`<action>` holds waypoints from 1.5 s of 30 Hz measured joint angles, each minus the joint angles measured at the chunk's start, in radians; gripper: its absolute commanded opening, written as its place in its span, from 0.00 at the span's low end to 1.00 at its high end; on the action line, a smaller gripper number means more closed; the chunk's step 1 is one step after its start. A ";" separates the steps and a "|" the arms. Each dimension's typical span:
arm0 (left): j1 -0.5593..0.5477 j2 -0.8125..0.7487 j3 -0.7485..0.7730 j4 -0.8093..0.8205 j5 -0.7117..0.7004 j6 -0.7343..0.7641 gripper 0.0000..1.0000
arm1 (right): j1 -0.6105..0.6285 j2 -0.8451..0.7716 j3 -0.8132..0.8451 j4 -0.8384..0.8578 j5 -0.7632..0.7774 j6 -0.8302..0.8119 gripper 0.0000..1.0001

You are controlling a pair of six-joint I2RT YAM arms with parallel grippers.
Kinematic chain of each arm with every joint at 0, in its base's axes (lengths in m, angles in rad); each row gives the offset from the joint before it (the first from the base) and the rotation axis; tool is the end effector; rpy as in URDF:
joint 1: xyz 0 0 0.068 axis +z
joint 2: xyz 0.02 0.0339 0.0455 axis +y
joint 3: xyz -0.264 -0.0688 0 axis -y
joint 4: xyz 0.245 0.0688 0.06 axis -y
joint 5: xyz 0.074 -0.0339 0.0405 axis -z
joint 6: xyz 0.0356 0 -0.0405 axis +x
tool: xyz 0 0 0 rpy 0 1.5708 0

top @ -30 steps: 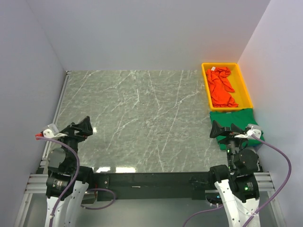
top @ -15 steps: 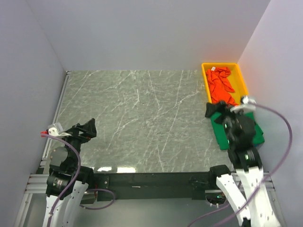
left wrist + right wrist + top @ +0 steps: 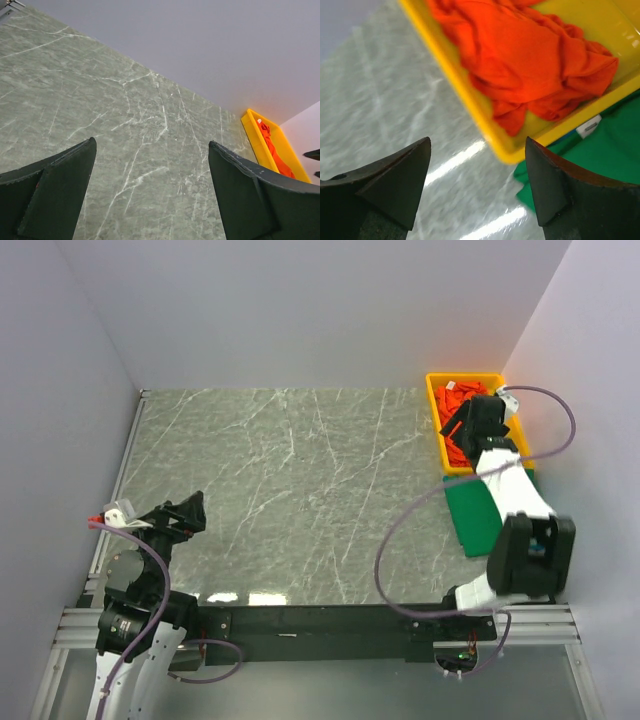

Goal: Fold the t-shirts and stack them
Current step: Grab crumpled tshirt from bin with the right arm, then move the tshirt to the center of the board

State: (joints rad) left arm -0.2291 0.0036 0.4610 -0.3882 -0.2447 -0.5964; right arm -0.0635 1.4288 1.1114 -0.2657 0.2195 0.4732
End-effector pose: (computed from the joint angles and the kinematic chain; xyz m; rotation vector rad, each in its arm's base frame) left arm 0.0581 -0.0047 0.2840 -0.4712 1.4477 -0.4789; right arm 0.3238 -0.0284 0.2955 0.6880 2.0244 0.0035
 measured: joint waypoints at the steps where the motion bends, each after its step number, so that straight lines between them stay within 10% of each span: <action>1: 0.000 0.000 0.000 0.000 0.000 0.000 0.99 | -0.020 0.060 0.027 -0.002 0.001 0.003 0.81; 15: 0.003 0.000 0.000 0.002 0.012 0.002 1.00 | -0.116 0.684 0.467 -0.124 0.006 -0.030 0.67; 21: 0.020 0.000 0.000 0.002 0.021 0.009 0.99 | -0.117 0.783 0.612 -0.205 -0.026 -0.071 0.03; 33: 0.029 0.000 -0.002 0.006 0.038 0.010 0.99 | -0.066 0.532 0.607 -0.234 -0.026 -0.094 0.00; 45: 0.026 0.000 -0.003 0.007 0.039 0.010 0.99 | 0.366 0.119 0.841 -0.199 -0.156 -0.216 0.00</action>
State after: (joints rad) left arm -0.2028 0.0036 0.4580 -0.3813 -0.2058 -0.5865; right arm 0.3027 1.5475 1.9526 -0.4644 0.0639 0.2569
